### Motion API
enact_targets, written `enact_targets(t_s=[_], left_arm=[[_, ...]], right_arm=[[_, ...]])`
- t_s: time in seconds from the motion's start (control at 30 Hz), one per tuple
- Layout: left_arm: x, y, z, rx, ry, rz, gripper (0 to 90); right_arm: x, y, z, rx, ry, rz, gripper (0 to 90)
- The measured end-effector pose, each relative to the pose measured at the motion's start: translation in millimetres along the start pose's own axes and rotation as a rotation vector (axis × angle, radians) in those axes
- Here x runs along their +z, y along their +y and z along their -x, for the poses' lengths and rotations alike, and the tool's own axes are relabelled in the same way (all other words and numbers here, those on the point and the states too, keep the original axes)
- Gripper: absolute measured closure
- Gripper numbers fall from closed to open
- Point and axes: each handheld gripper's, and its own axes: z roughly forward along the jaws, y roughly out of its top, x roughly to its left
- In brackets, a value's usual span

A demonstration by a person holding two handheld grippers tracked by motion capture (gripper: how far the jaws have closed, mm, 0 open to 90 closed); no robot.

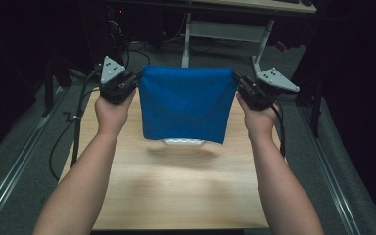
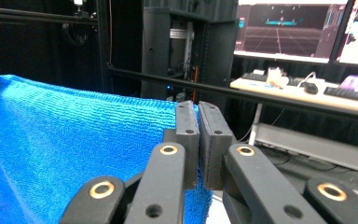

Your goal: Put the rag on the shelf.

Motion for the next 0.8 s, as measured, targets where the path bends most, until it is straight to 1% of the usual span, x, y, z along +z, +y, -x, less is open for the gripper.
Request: enact_targets(t_s=[0.03, 0.07, 0.1, 0.13, 0.17, 0.2, 0.23, 0.27, 0.3, 0.33, 0.37, 0.4, 0.43, 0.47, 0.5, 0.57, 0.6, 0.63, 0.7, 0.73, 0.8], left_arm=[[4.4, 0.5, -2.8, -0.005, 0.012, 0.002, 88.3], [8.4, 0.9, -5.3, -0.012, 0.019, -0.004, 88.3], [13.5, 0.5, -8.0, -0.016, 0.03, -0.007, 88.3], [17.8, 0.2, -9.9, -0.015, 0.036, -0.02, 88.2], [17.8, 0.2, -9.9, -0.015, 0.036, -0.02, 88.2], [22.0, -0.6, -11.4, -0.015, 0.04, -0.032, 88.2], [28.1, -2.7, -13.2, -0.009, 0.055, -0.05, 88.2], [31.4, -3.7, -14.0, -0.006, 0.054, -0.061, 88.2], [36.1, -5.4, -15.4, -0.006, 0.062, -0.079, 88.2], [39.3, -7.2, -16.6, -0.011, 0.069, -0.084, 88.2], [42.2, -9.0, -18.2, -0.018, 0.074, -0.089, 88.1], [45.3, -11.0, -19.4, -0.038, 0.075, -0.097, 88.1], [45.3, -11.0, -19.4, -0.038, 0.075, -0.097, 88.0], [49.4, -14.9, -20.4, -0.058, 0.073, -0.115, 88.0], [52.4, -19.2, -19.8, -0.064, 0.076, -0.132, 88.1], [58.5, -30.5, -18.1, -0.066, 0.072, -0.177, 88.1], [59.9, -34.8, -17.7, -0.068, 0.07, -0.188, 88.1], [61.3, -39.9, -17.7, -0.074, 0.067, -0.201, 88.1], [63.6, -48.1, -17.9, -0.079, 0.047, -0.227, 88.1], [63.8, -51.9, -17.7, -0.076, 0.032, -0.231, 88.1], [64.4, -59.9, -17.2, -0.08, 0.016, -0.26, 88.1]], right_arm=[[3.2, -0.8, 0.9, 0.009, 0.001, -0.005, 88.0], [9.2, -2.5, 1.8, 0.009, -0.003, -0.014, 88.0], [14.0, -3.7, 2.8, -0.001, -0.009, -0.023, 88.0], [19.8, -4.8, 4.6, 0.006, -0.012, -0.03, 88.1], [19.8, -4.8, 4.6, 0.006, -0.012, -0.03, 88.1], [29.4, -5.4, 8.5, 0.005, -0.015, -0.043, 88.1], [33.9, -5.4, 10.0, 0.003, -0.018, -0.048, 88.1], [37.1, -5.3, 10.8, -0.001, -0.021, -0.053, 88.1], [40.5, -5.4, 11.6, -0.005, -0.023, -0.056, 88.1], [46.2, -5.5, 13.1, -0.017, -0.027, -0.074, 88.1], [50.4, -5.9, 13.9, -0.019, -0.033, -0.083, 88.1], [54.5, -6.3, 15.0, -0.021, -0.033, -0.093, 88.0], [54.5, -6.3, 15.0, -0.021, -0.033, -0.093, 88.0], [57.7, -7.1, 15.5, -0.013, -0.037, -0.099, 88.1], [63.3, -9.3, 15.6, -0.01, -0.053, -0.126, 88.1], [69.4, -14.4, 14.3, -0.029, -0.065, -0.151, 88.0], [73.2, -19.1, 14.2, -0.042, -0.066, -0.173, 88.0], [75.1, -22.1, 15.0, -0.05, -0.065, -0.18, 88.0], [76.7, -29.1, 17.8, -0.027, -0.06, -0.188, 88.0], [76.7, -32.5, 18.9, -0.017, -0.061, -0.193, 88.0], [77.4, -39.4, 20.6, -0.017, -0.058, -0.222, 88.0]])
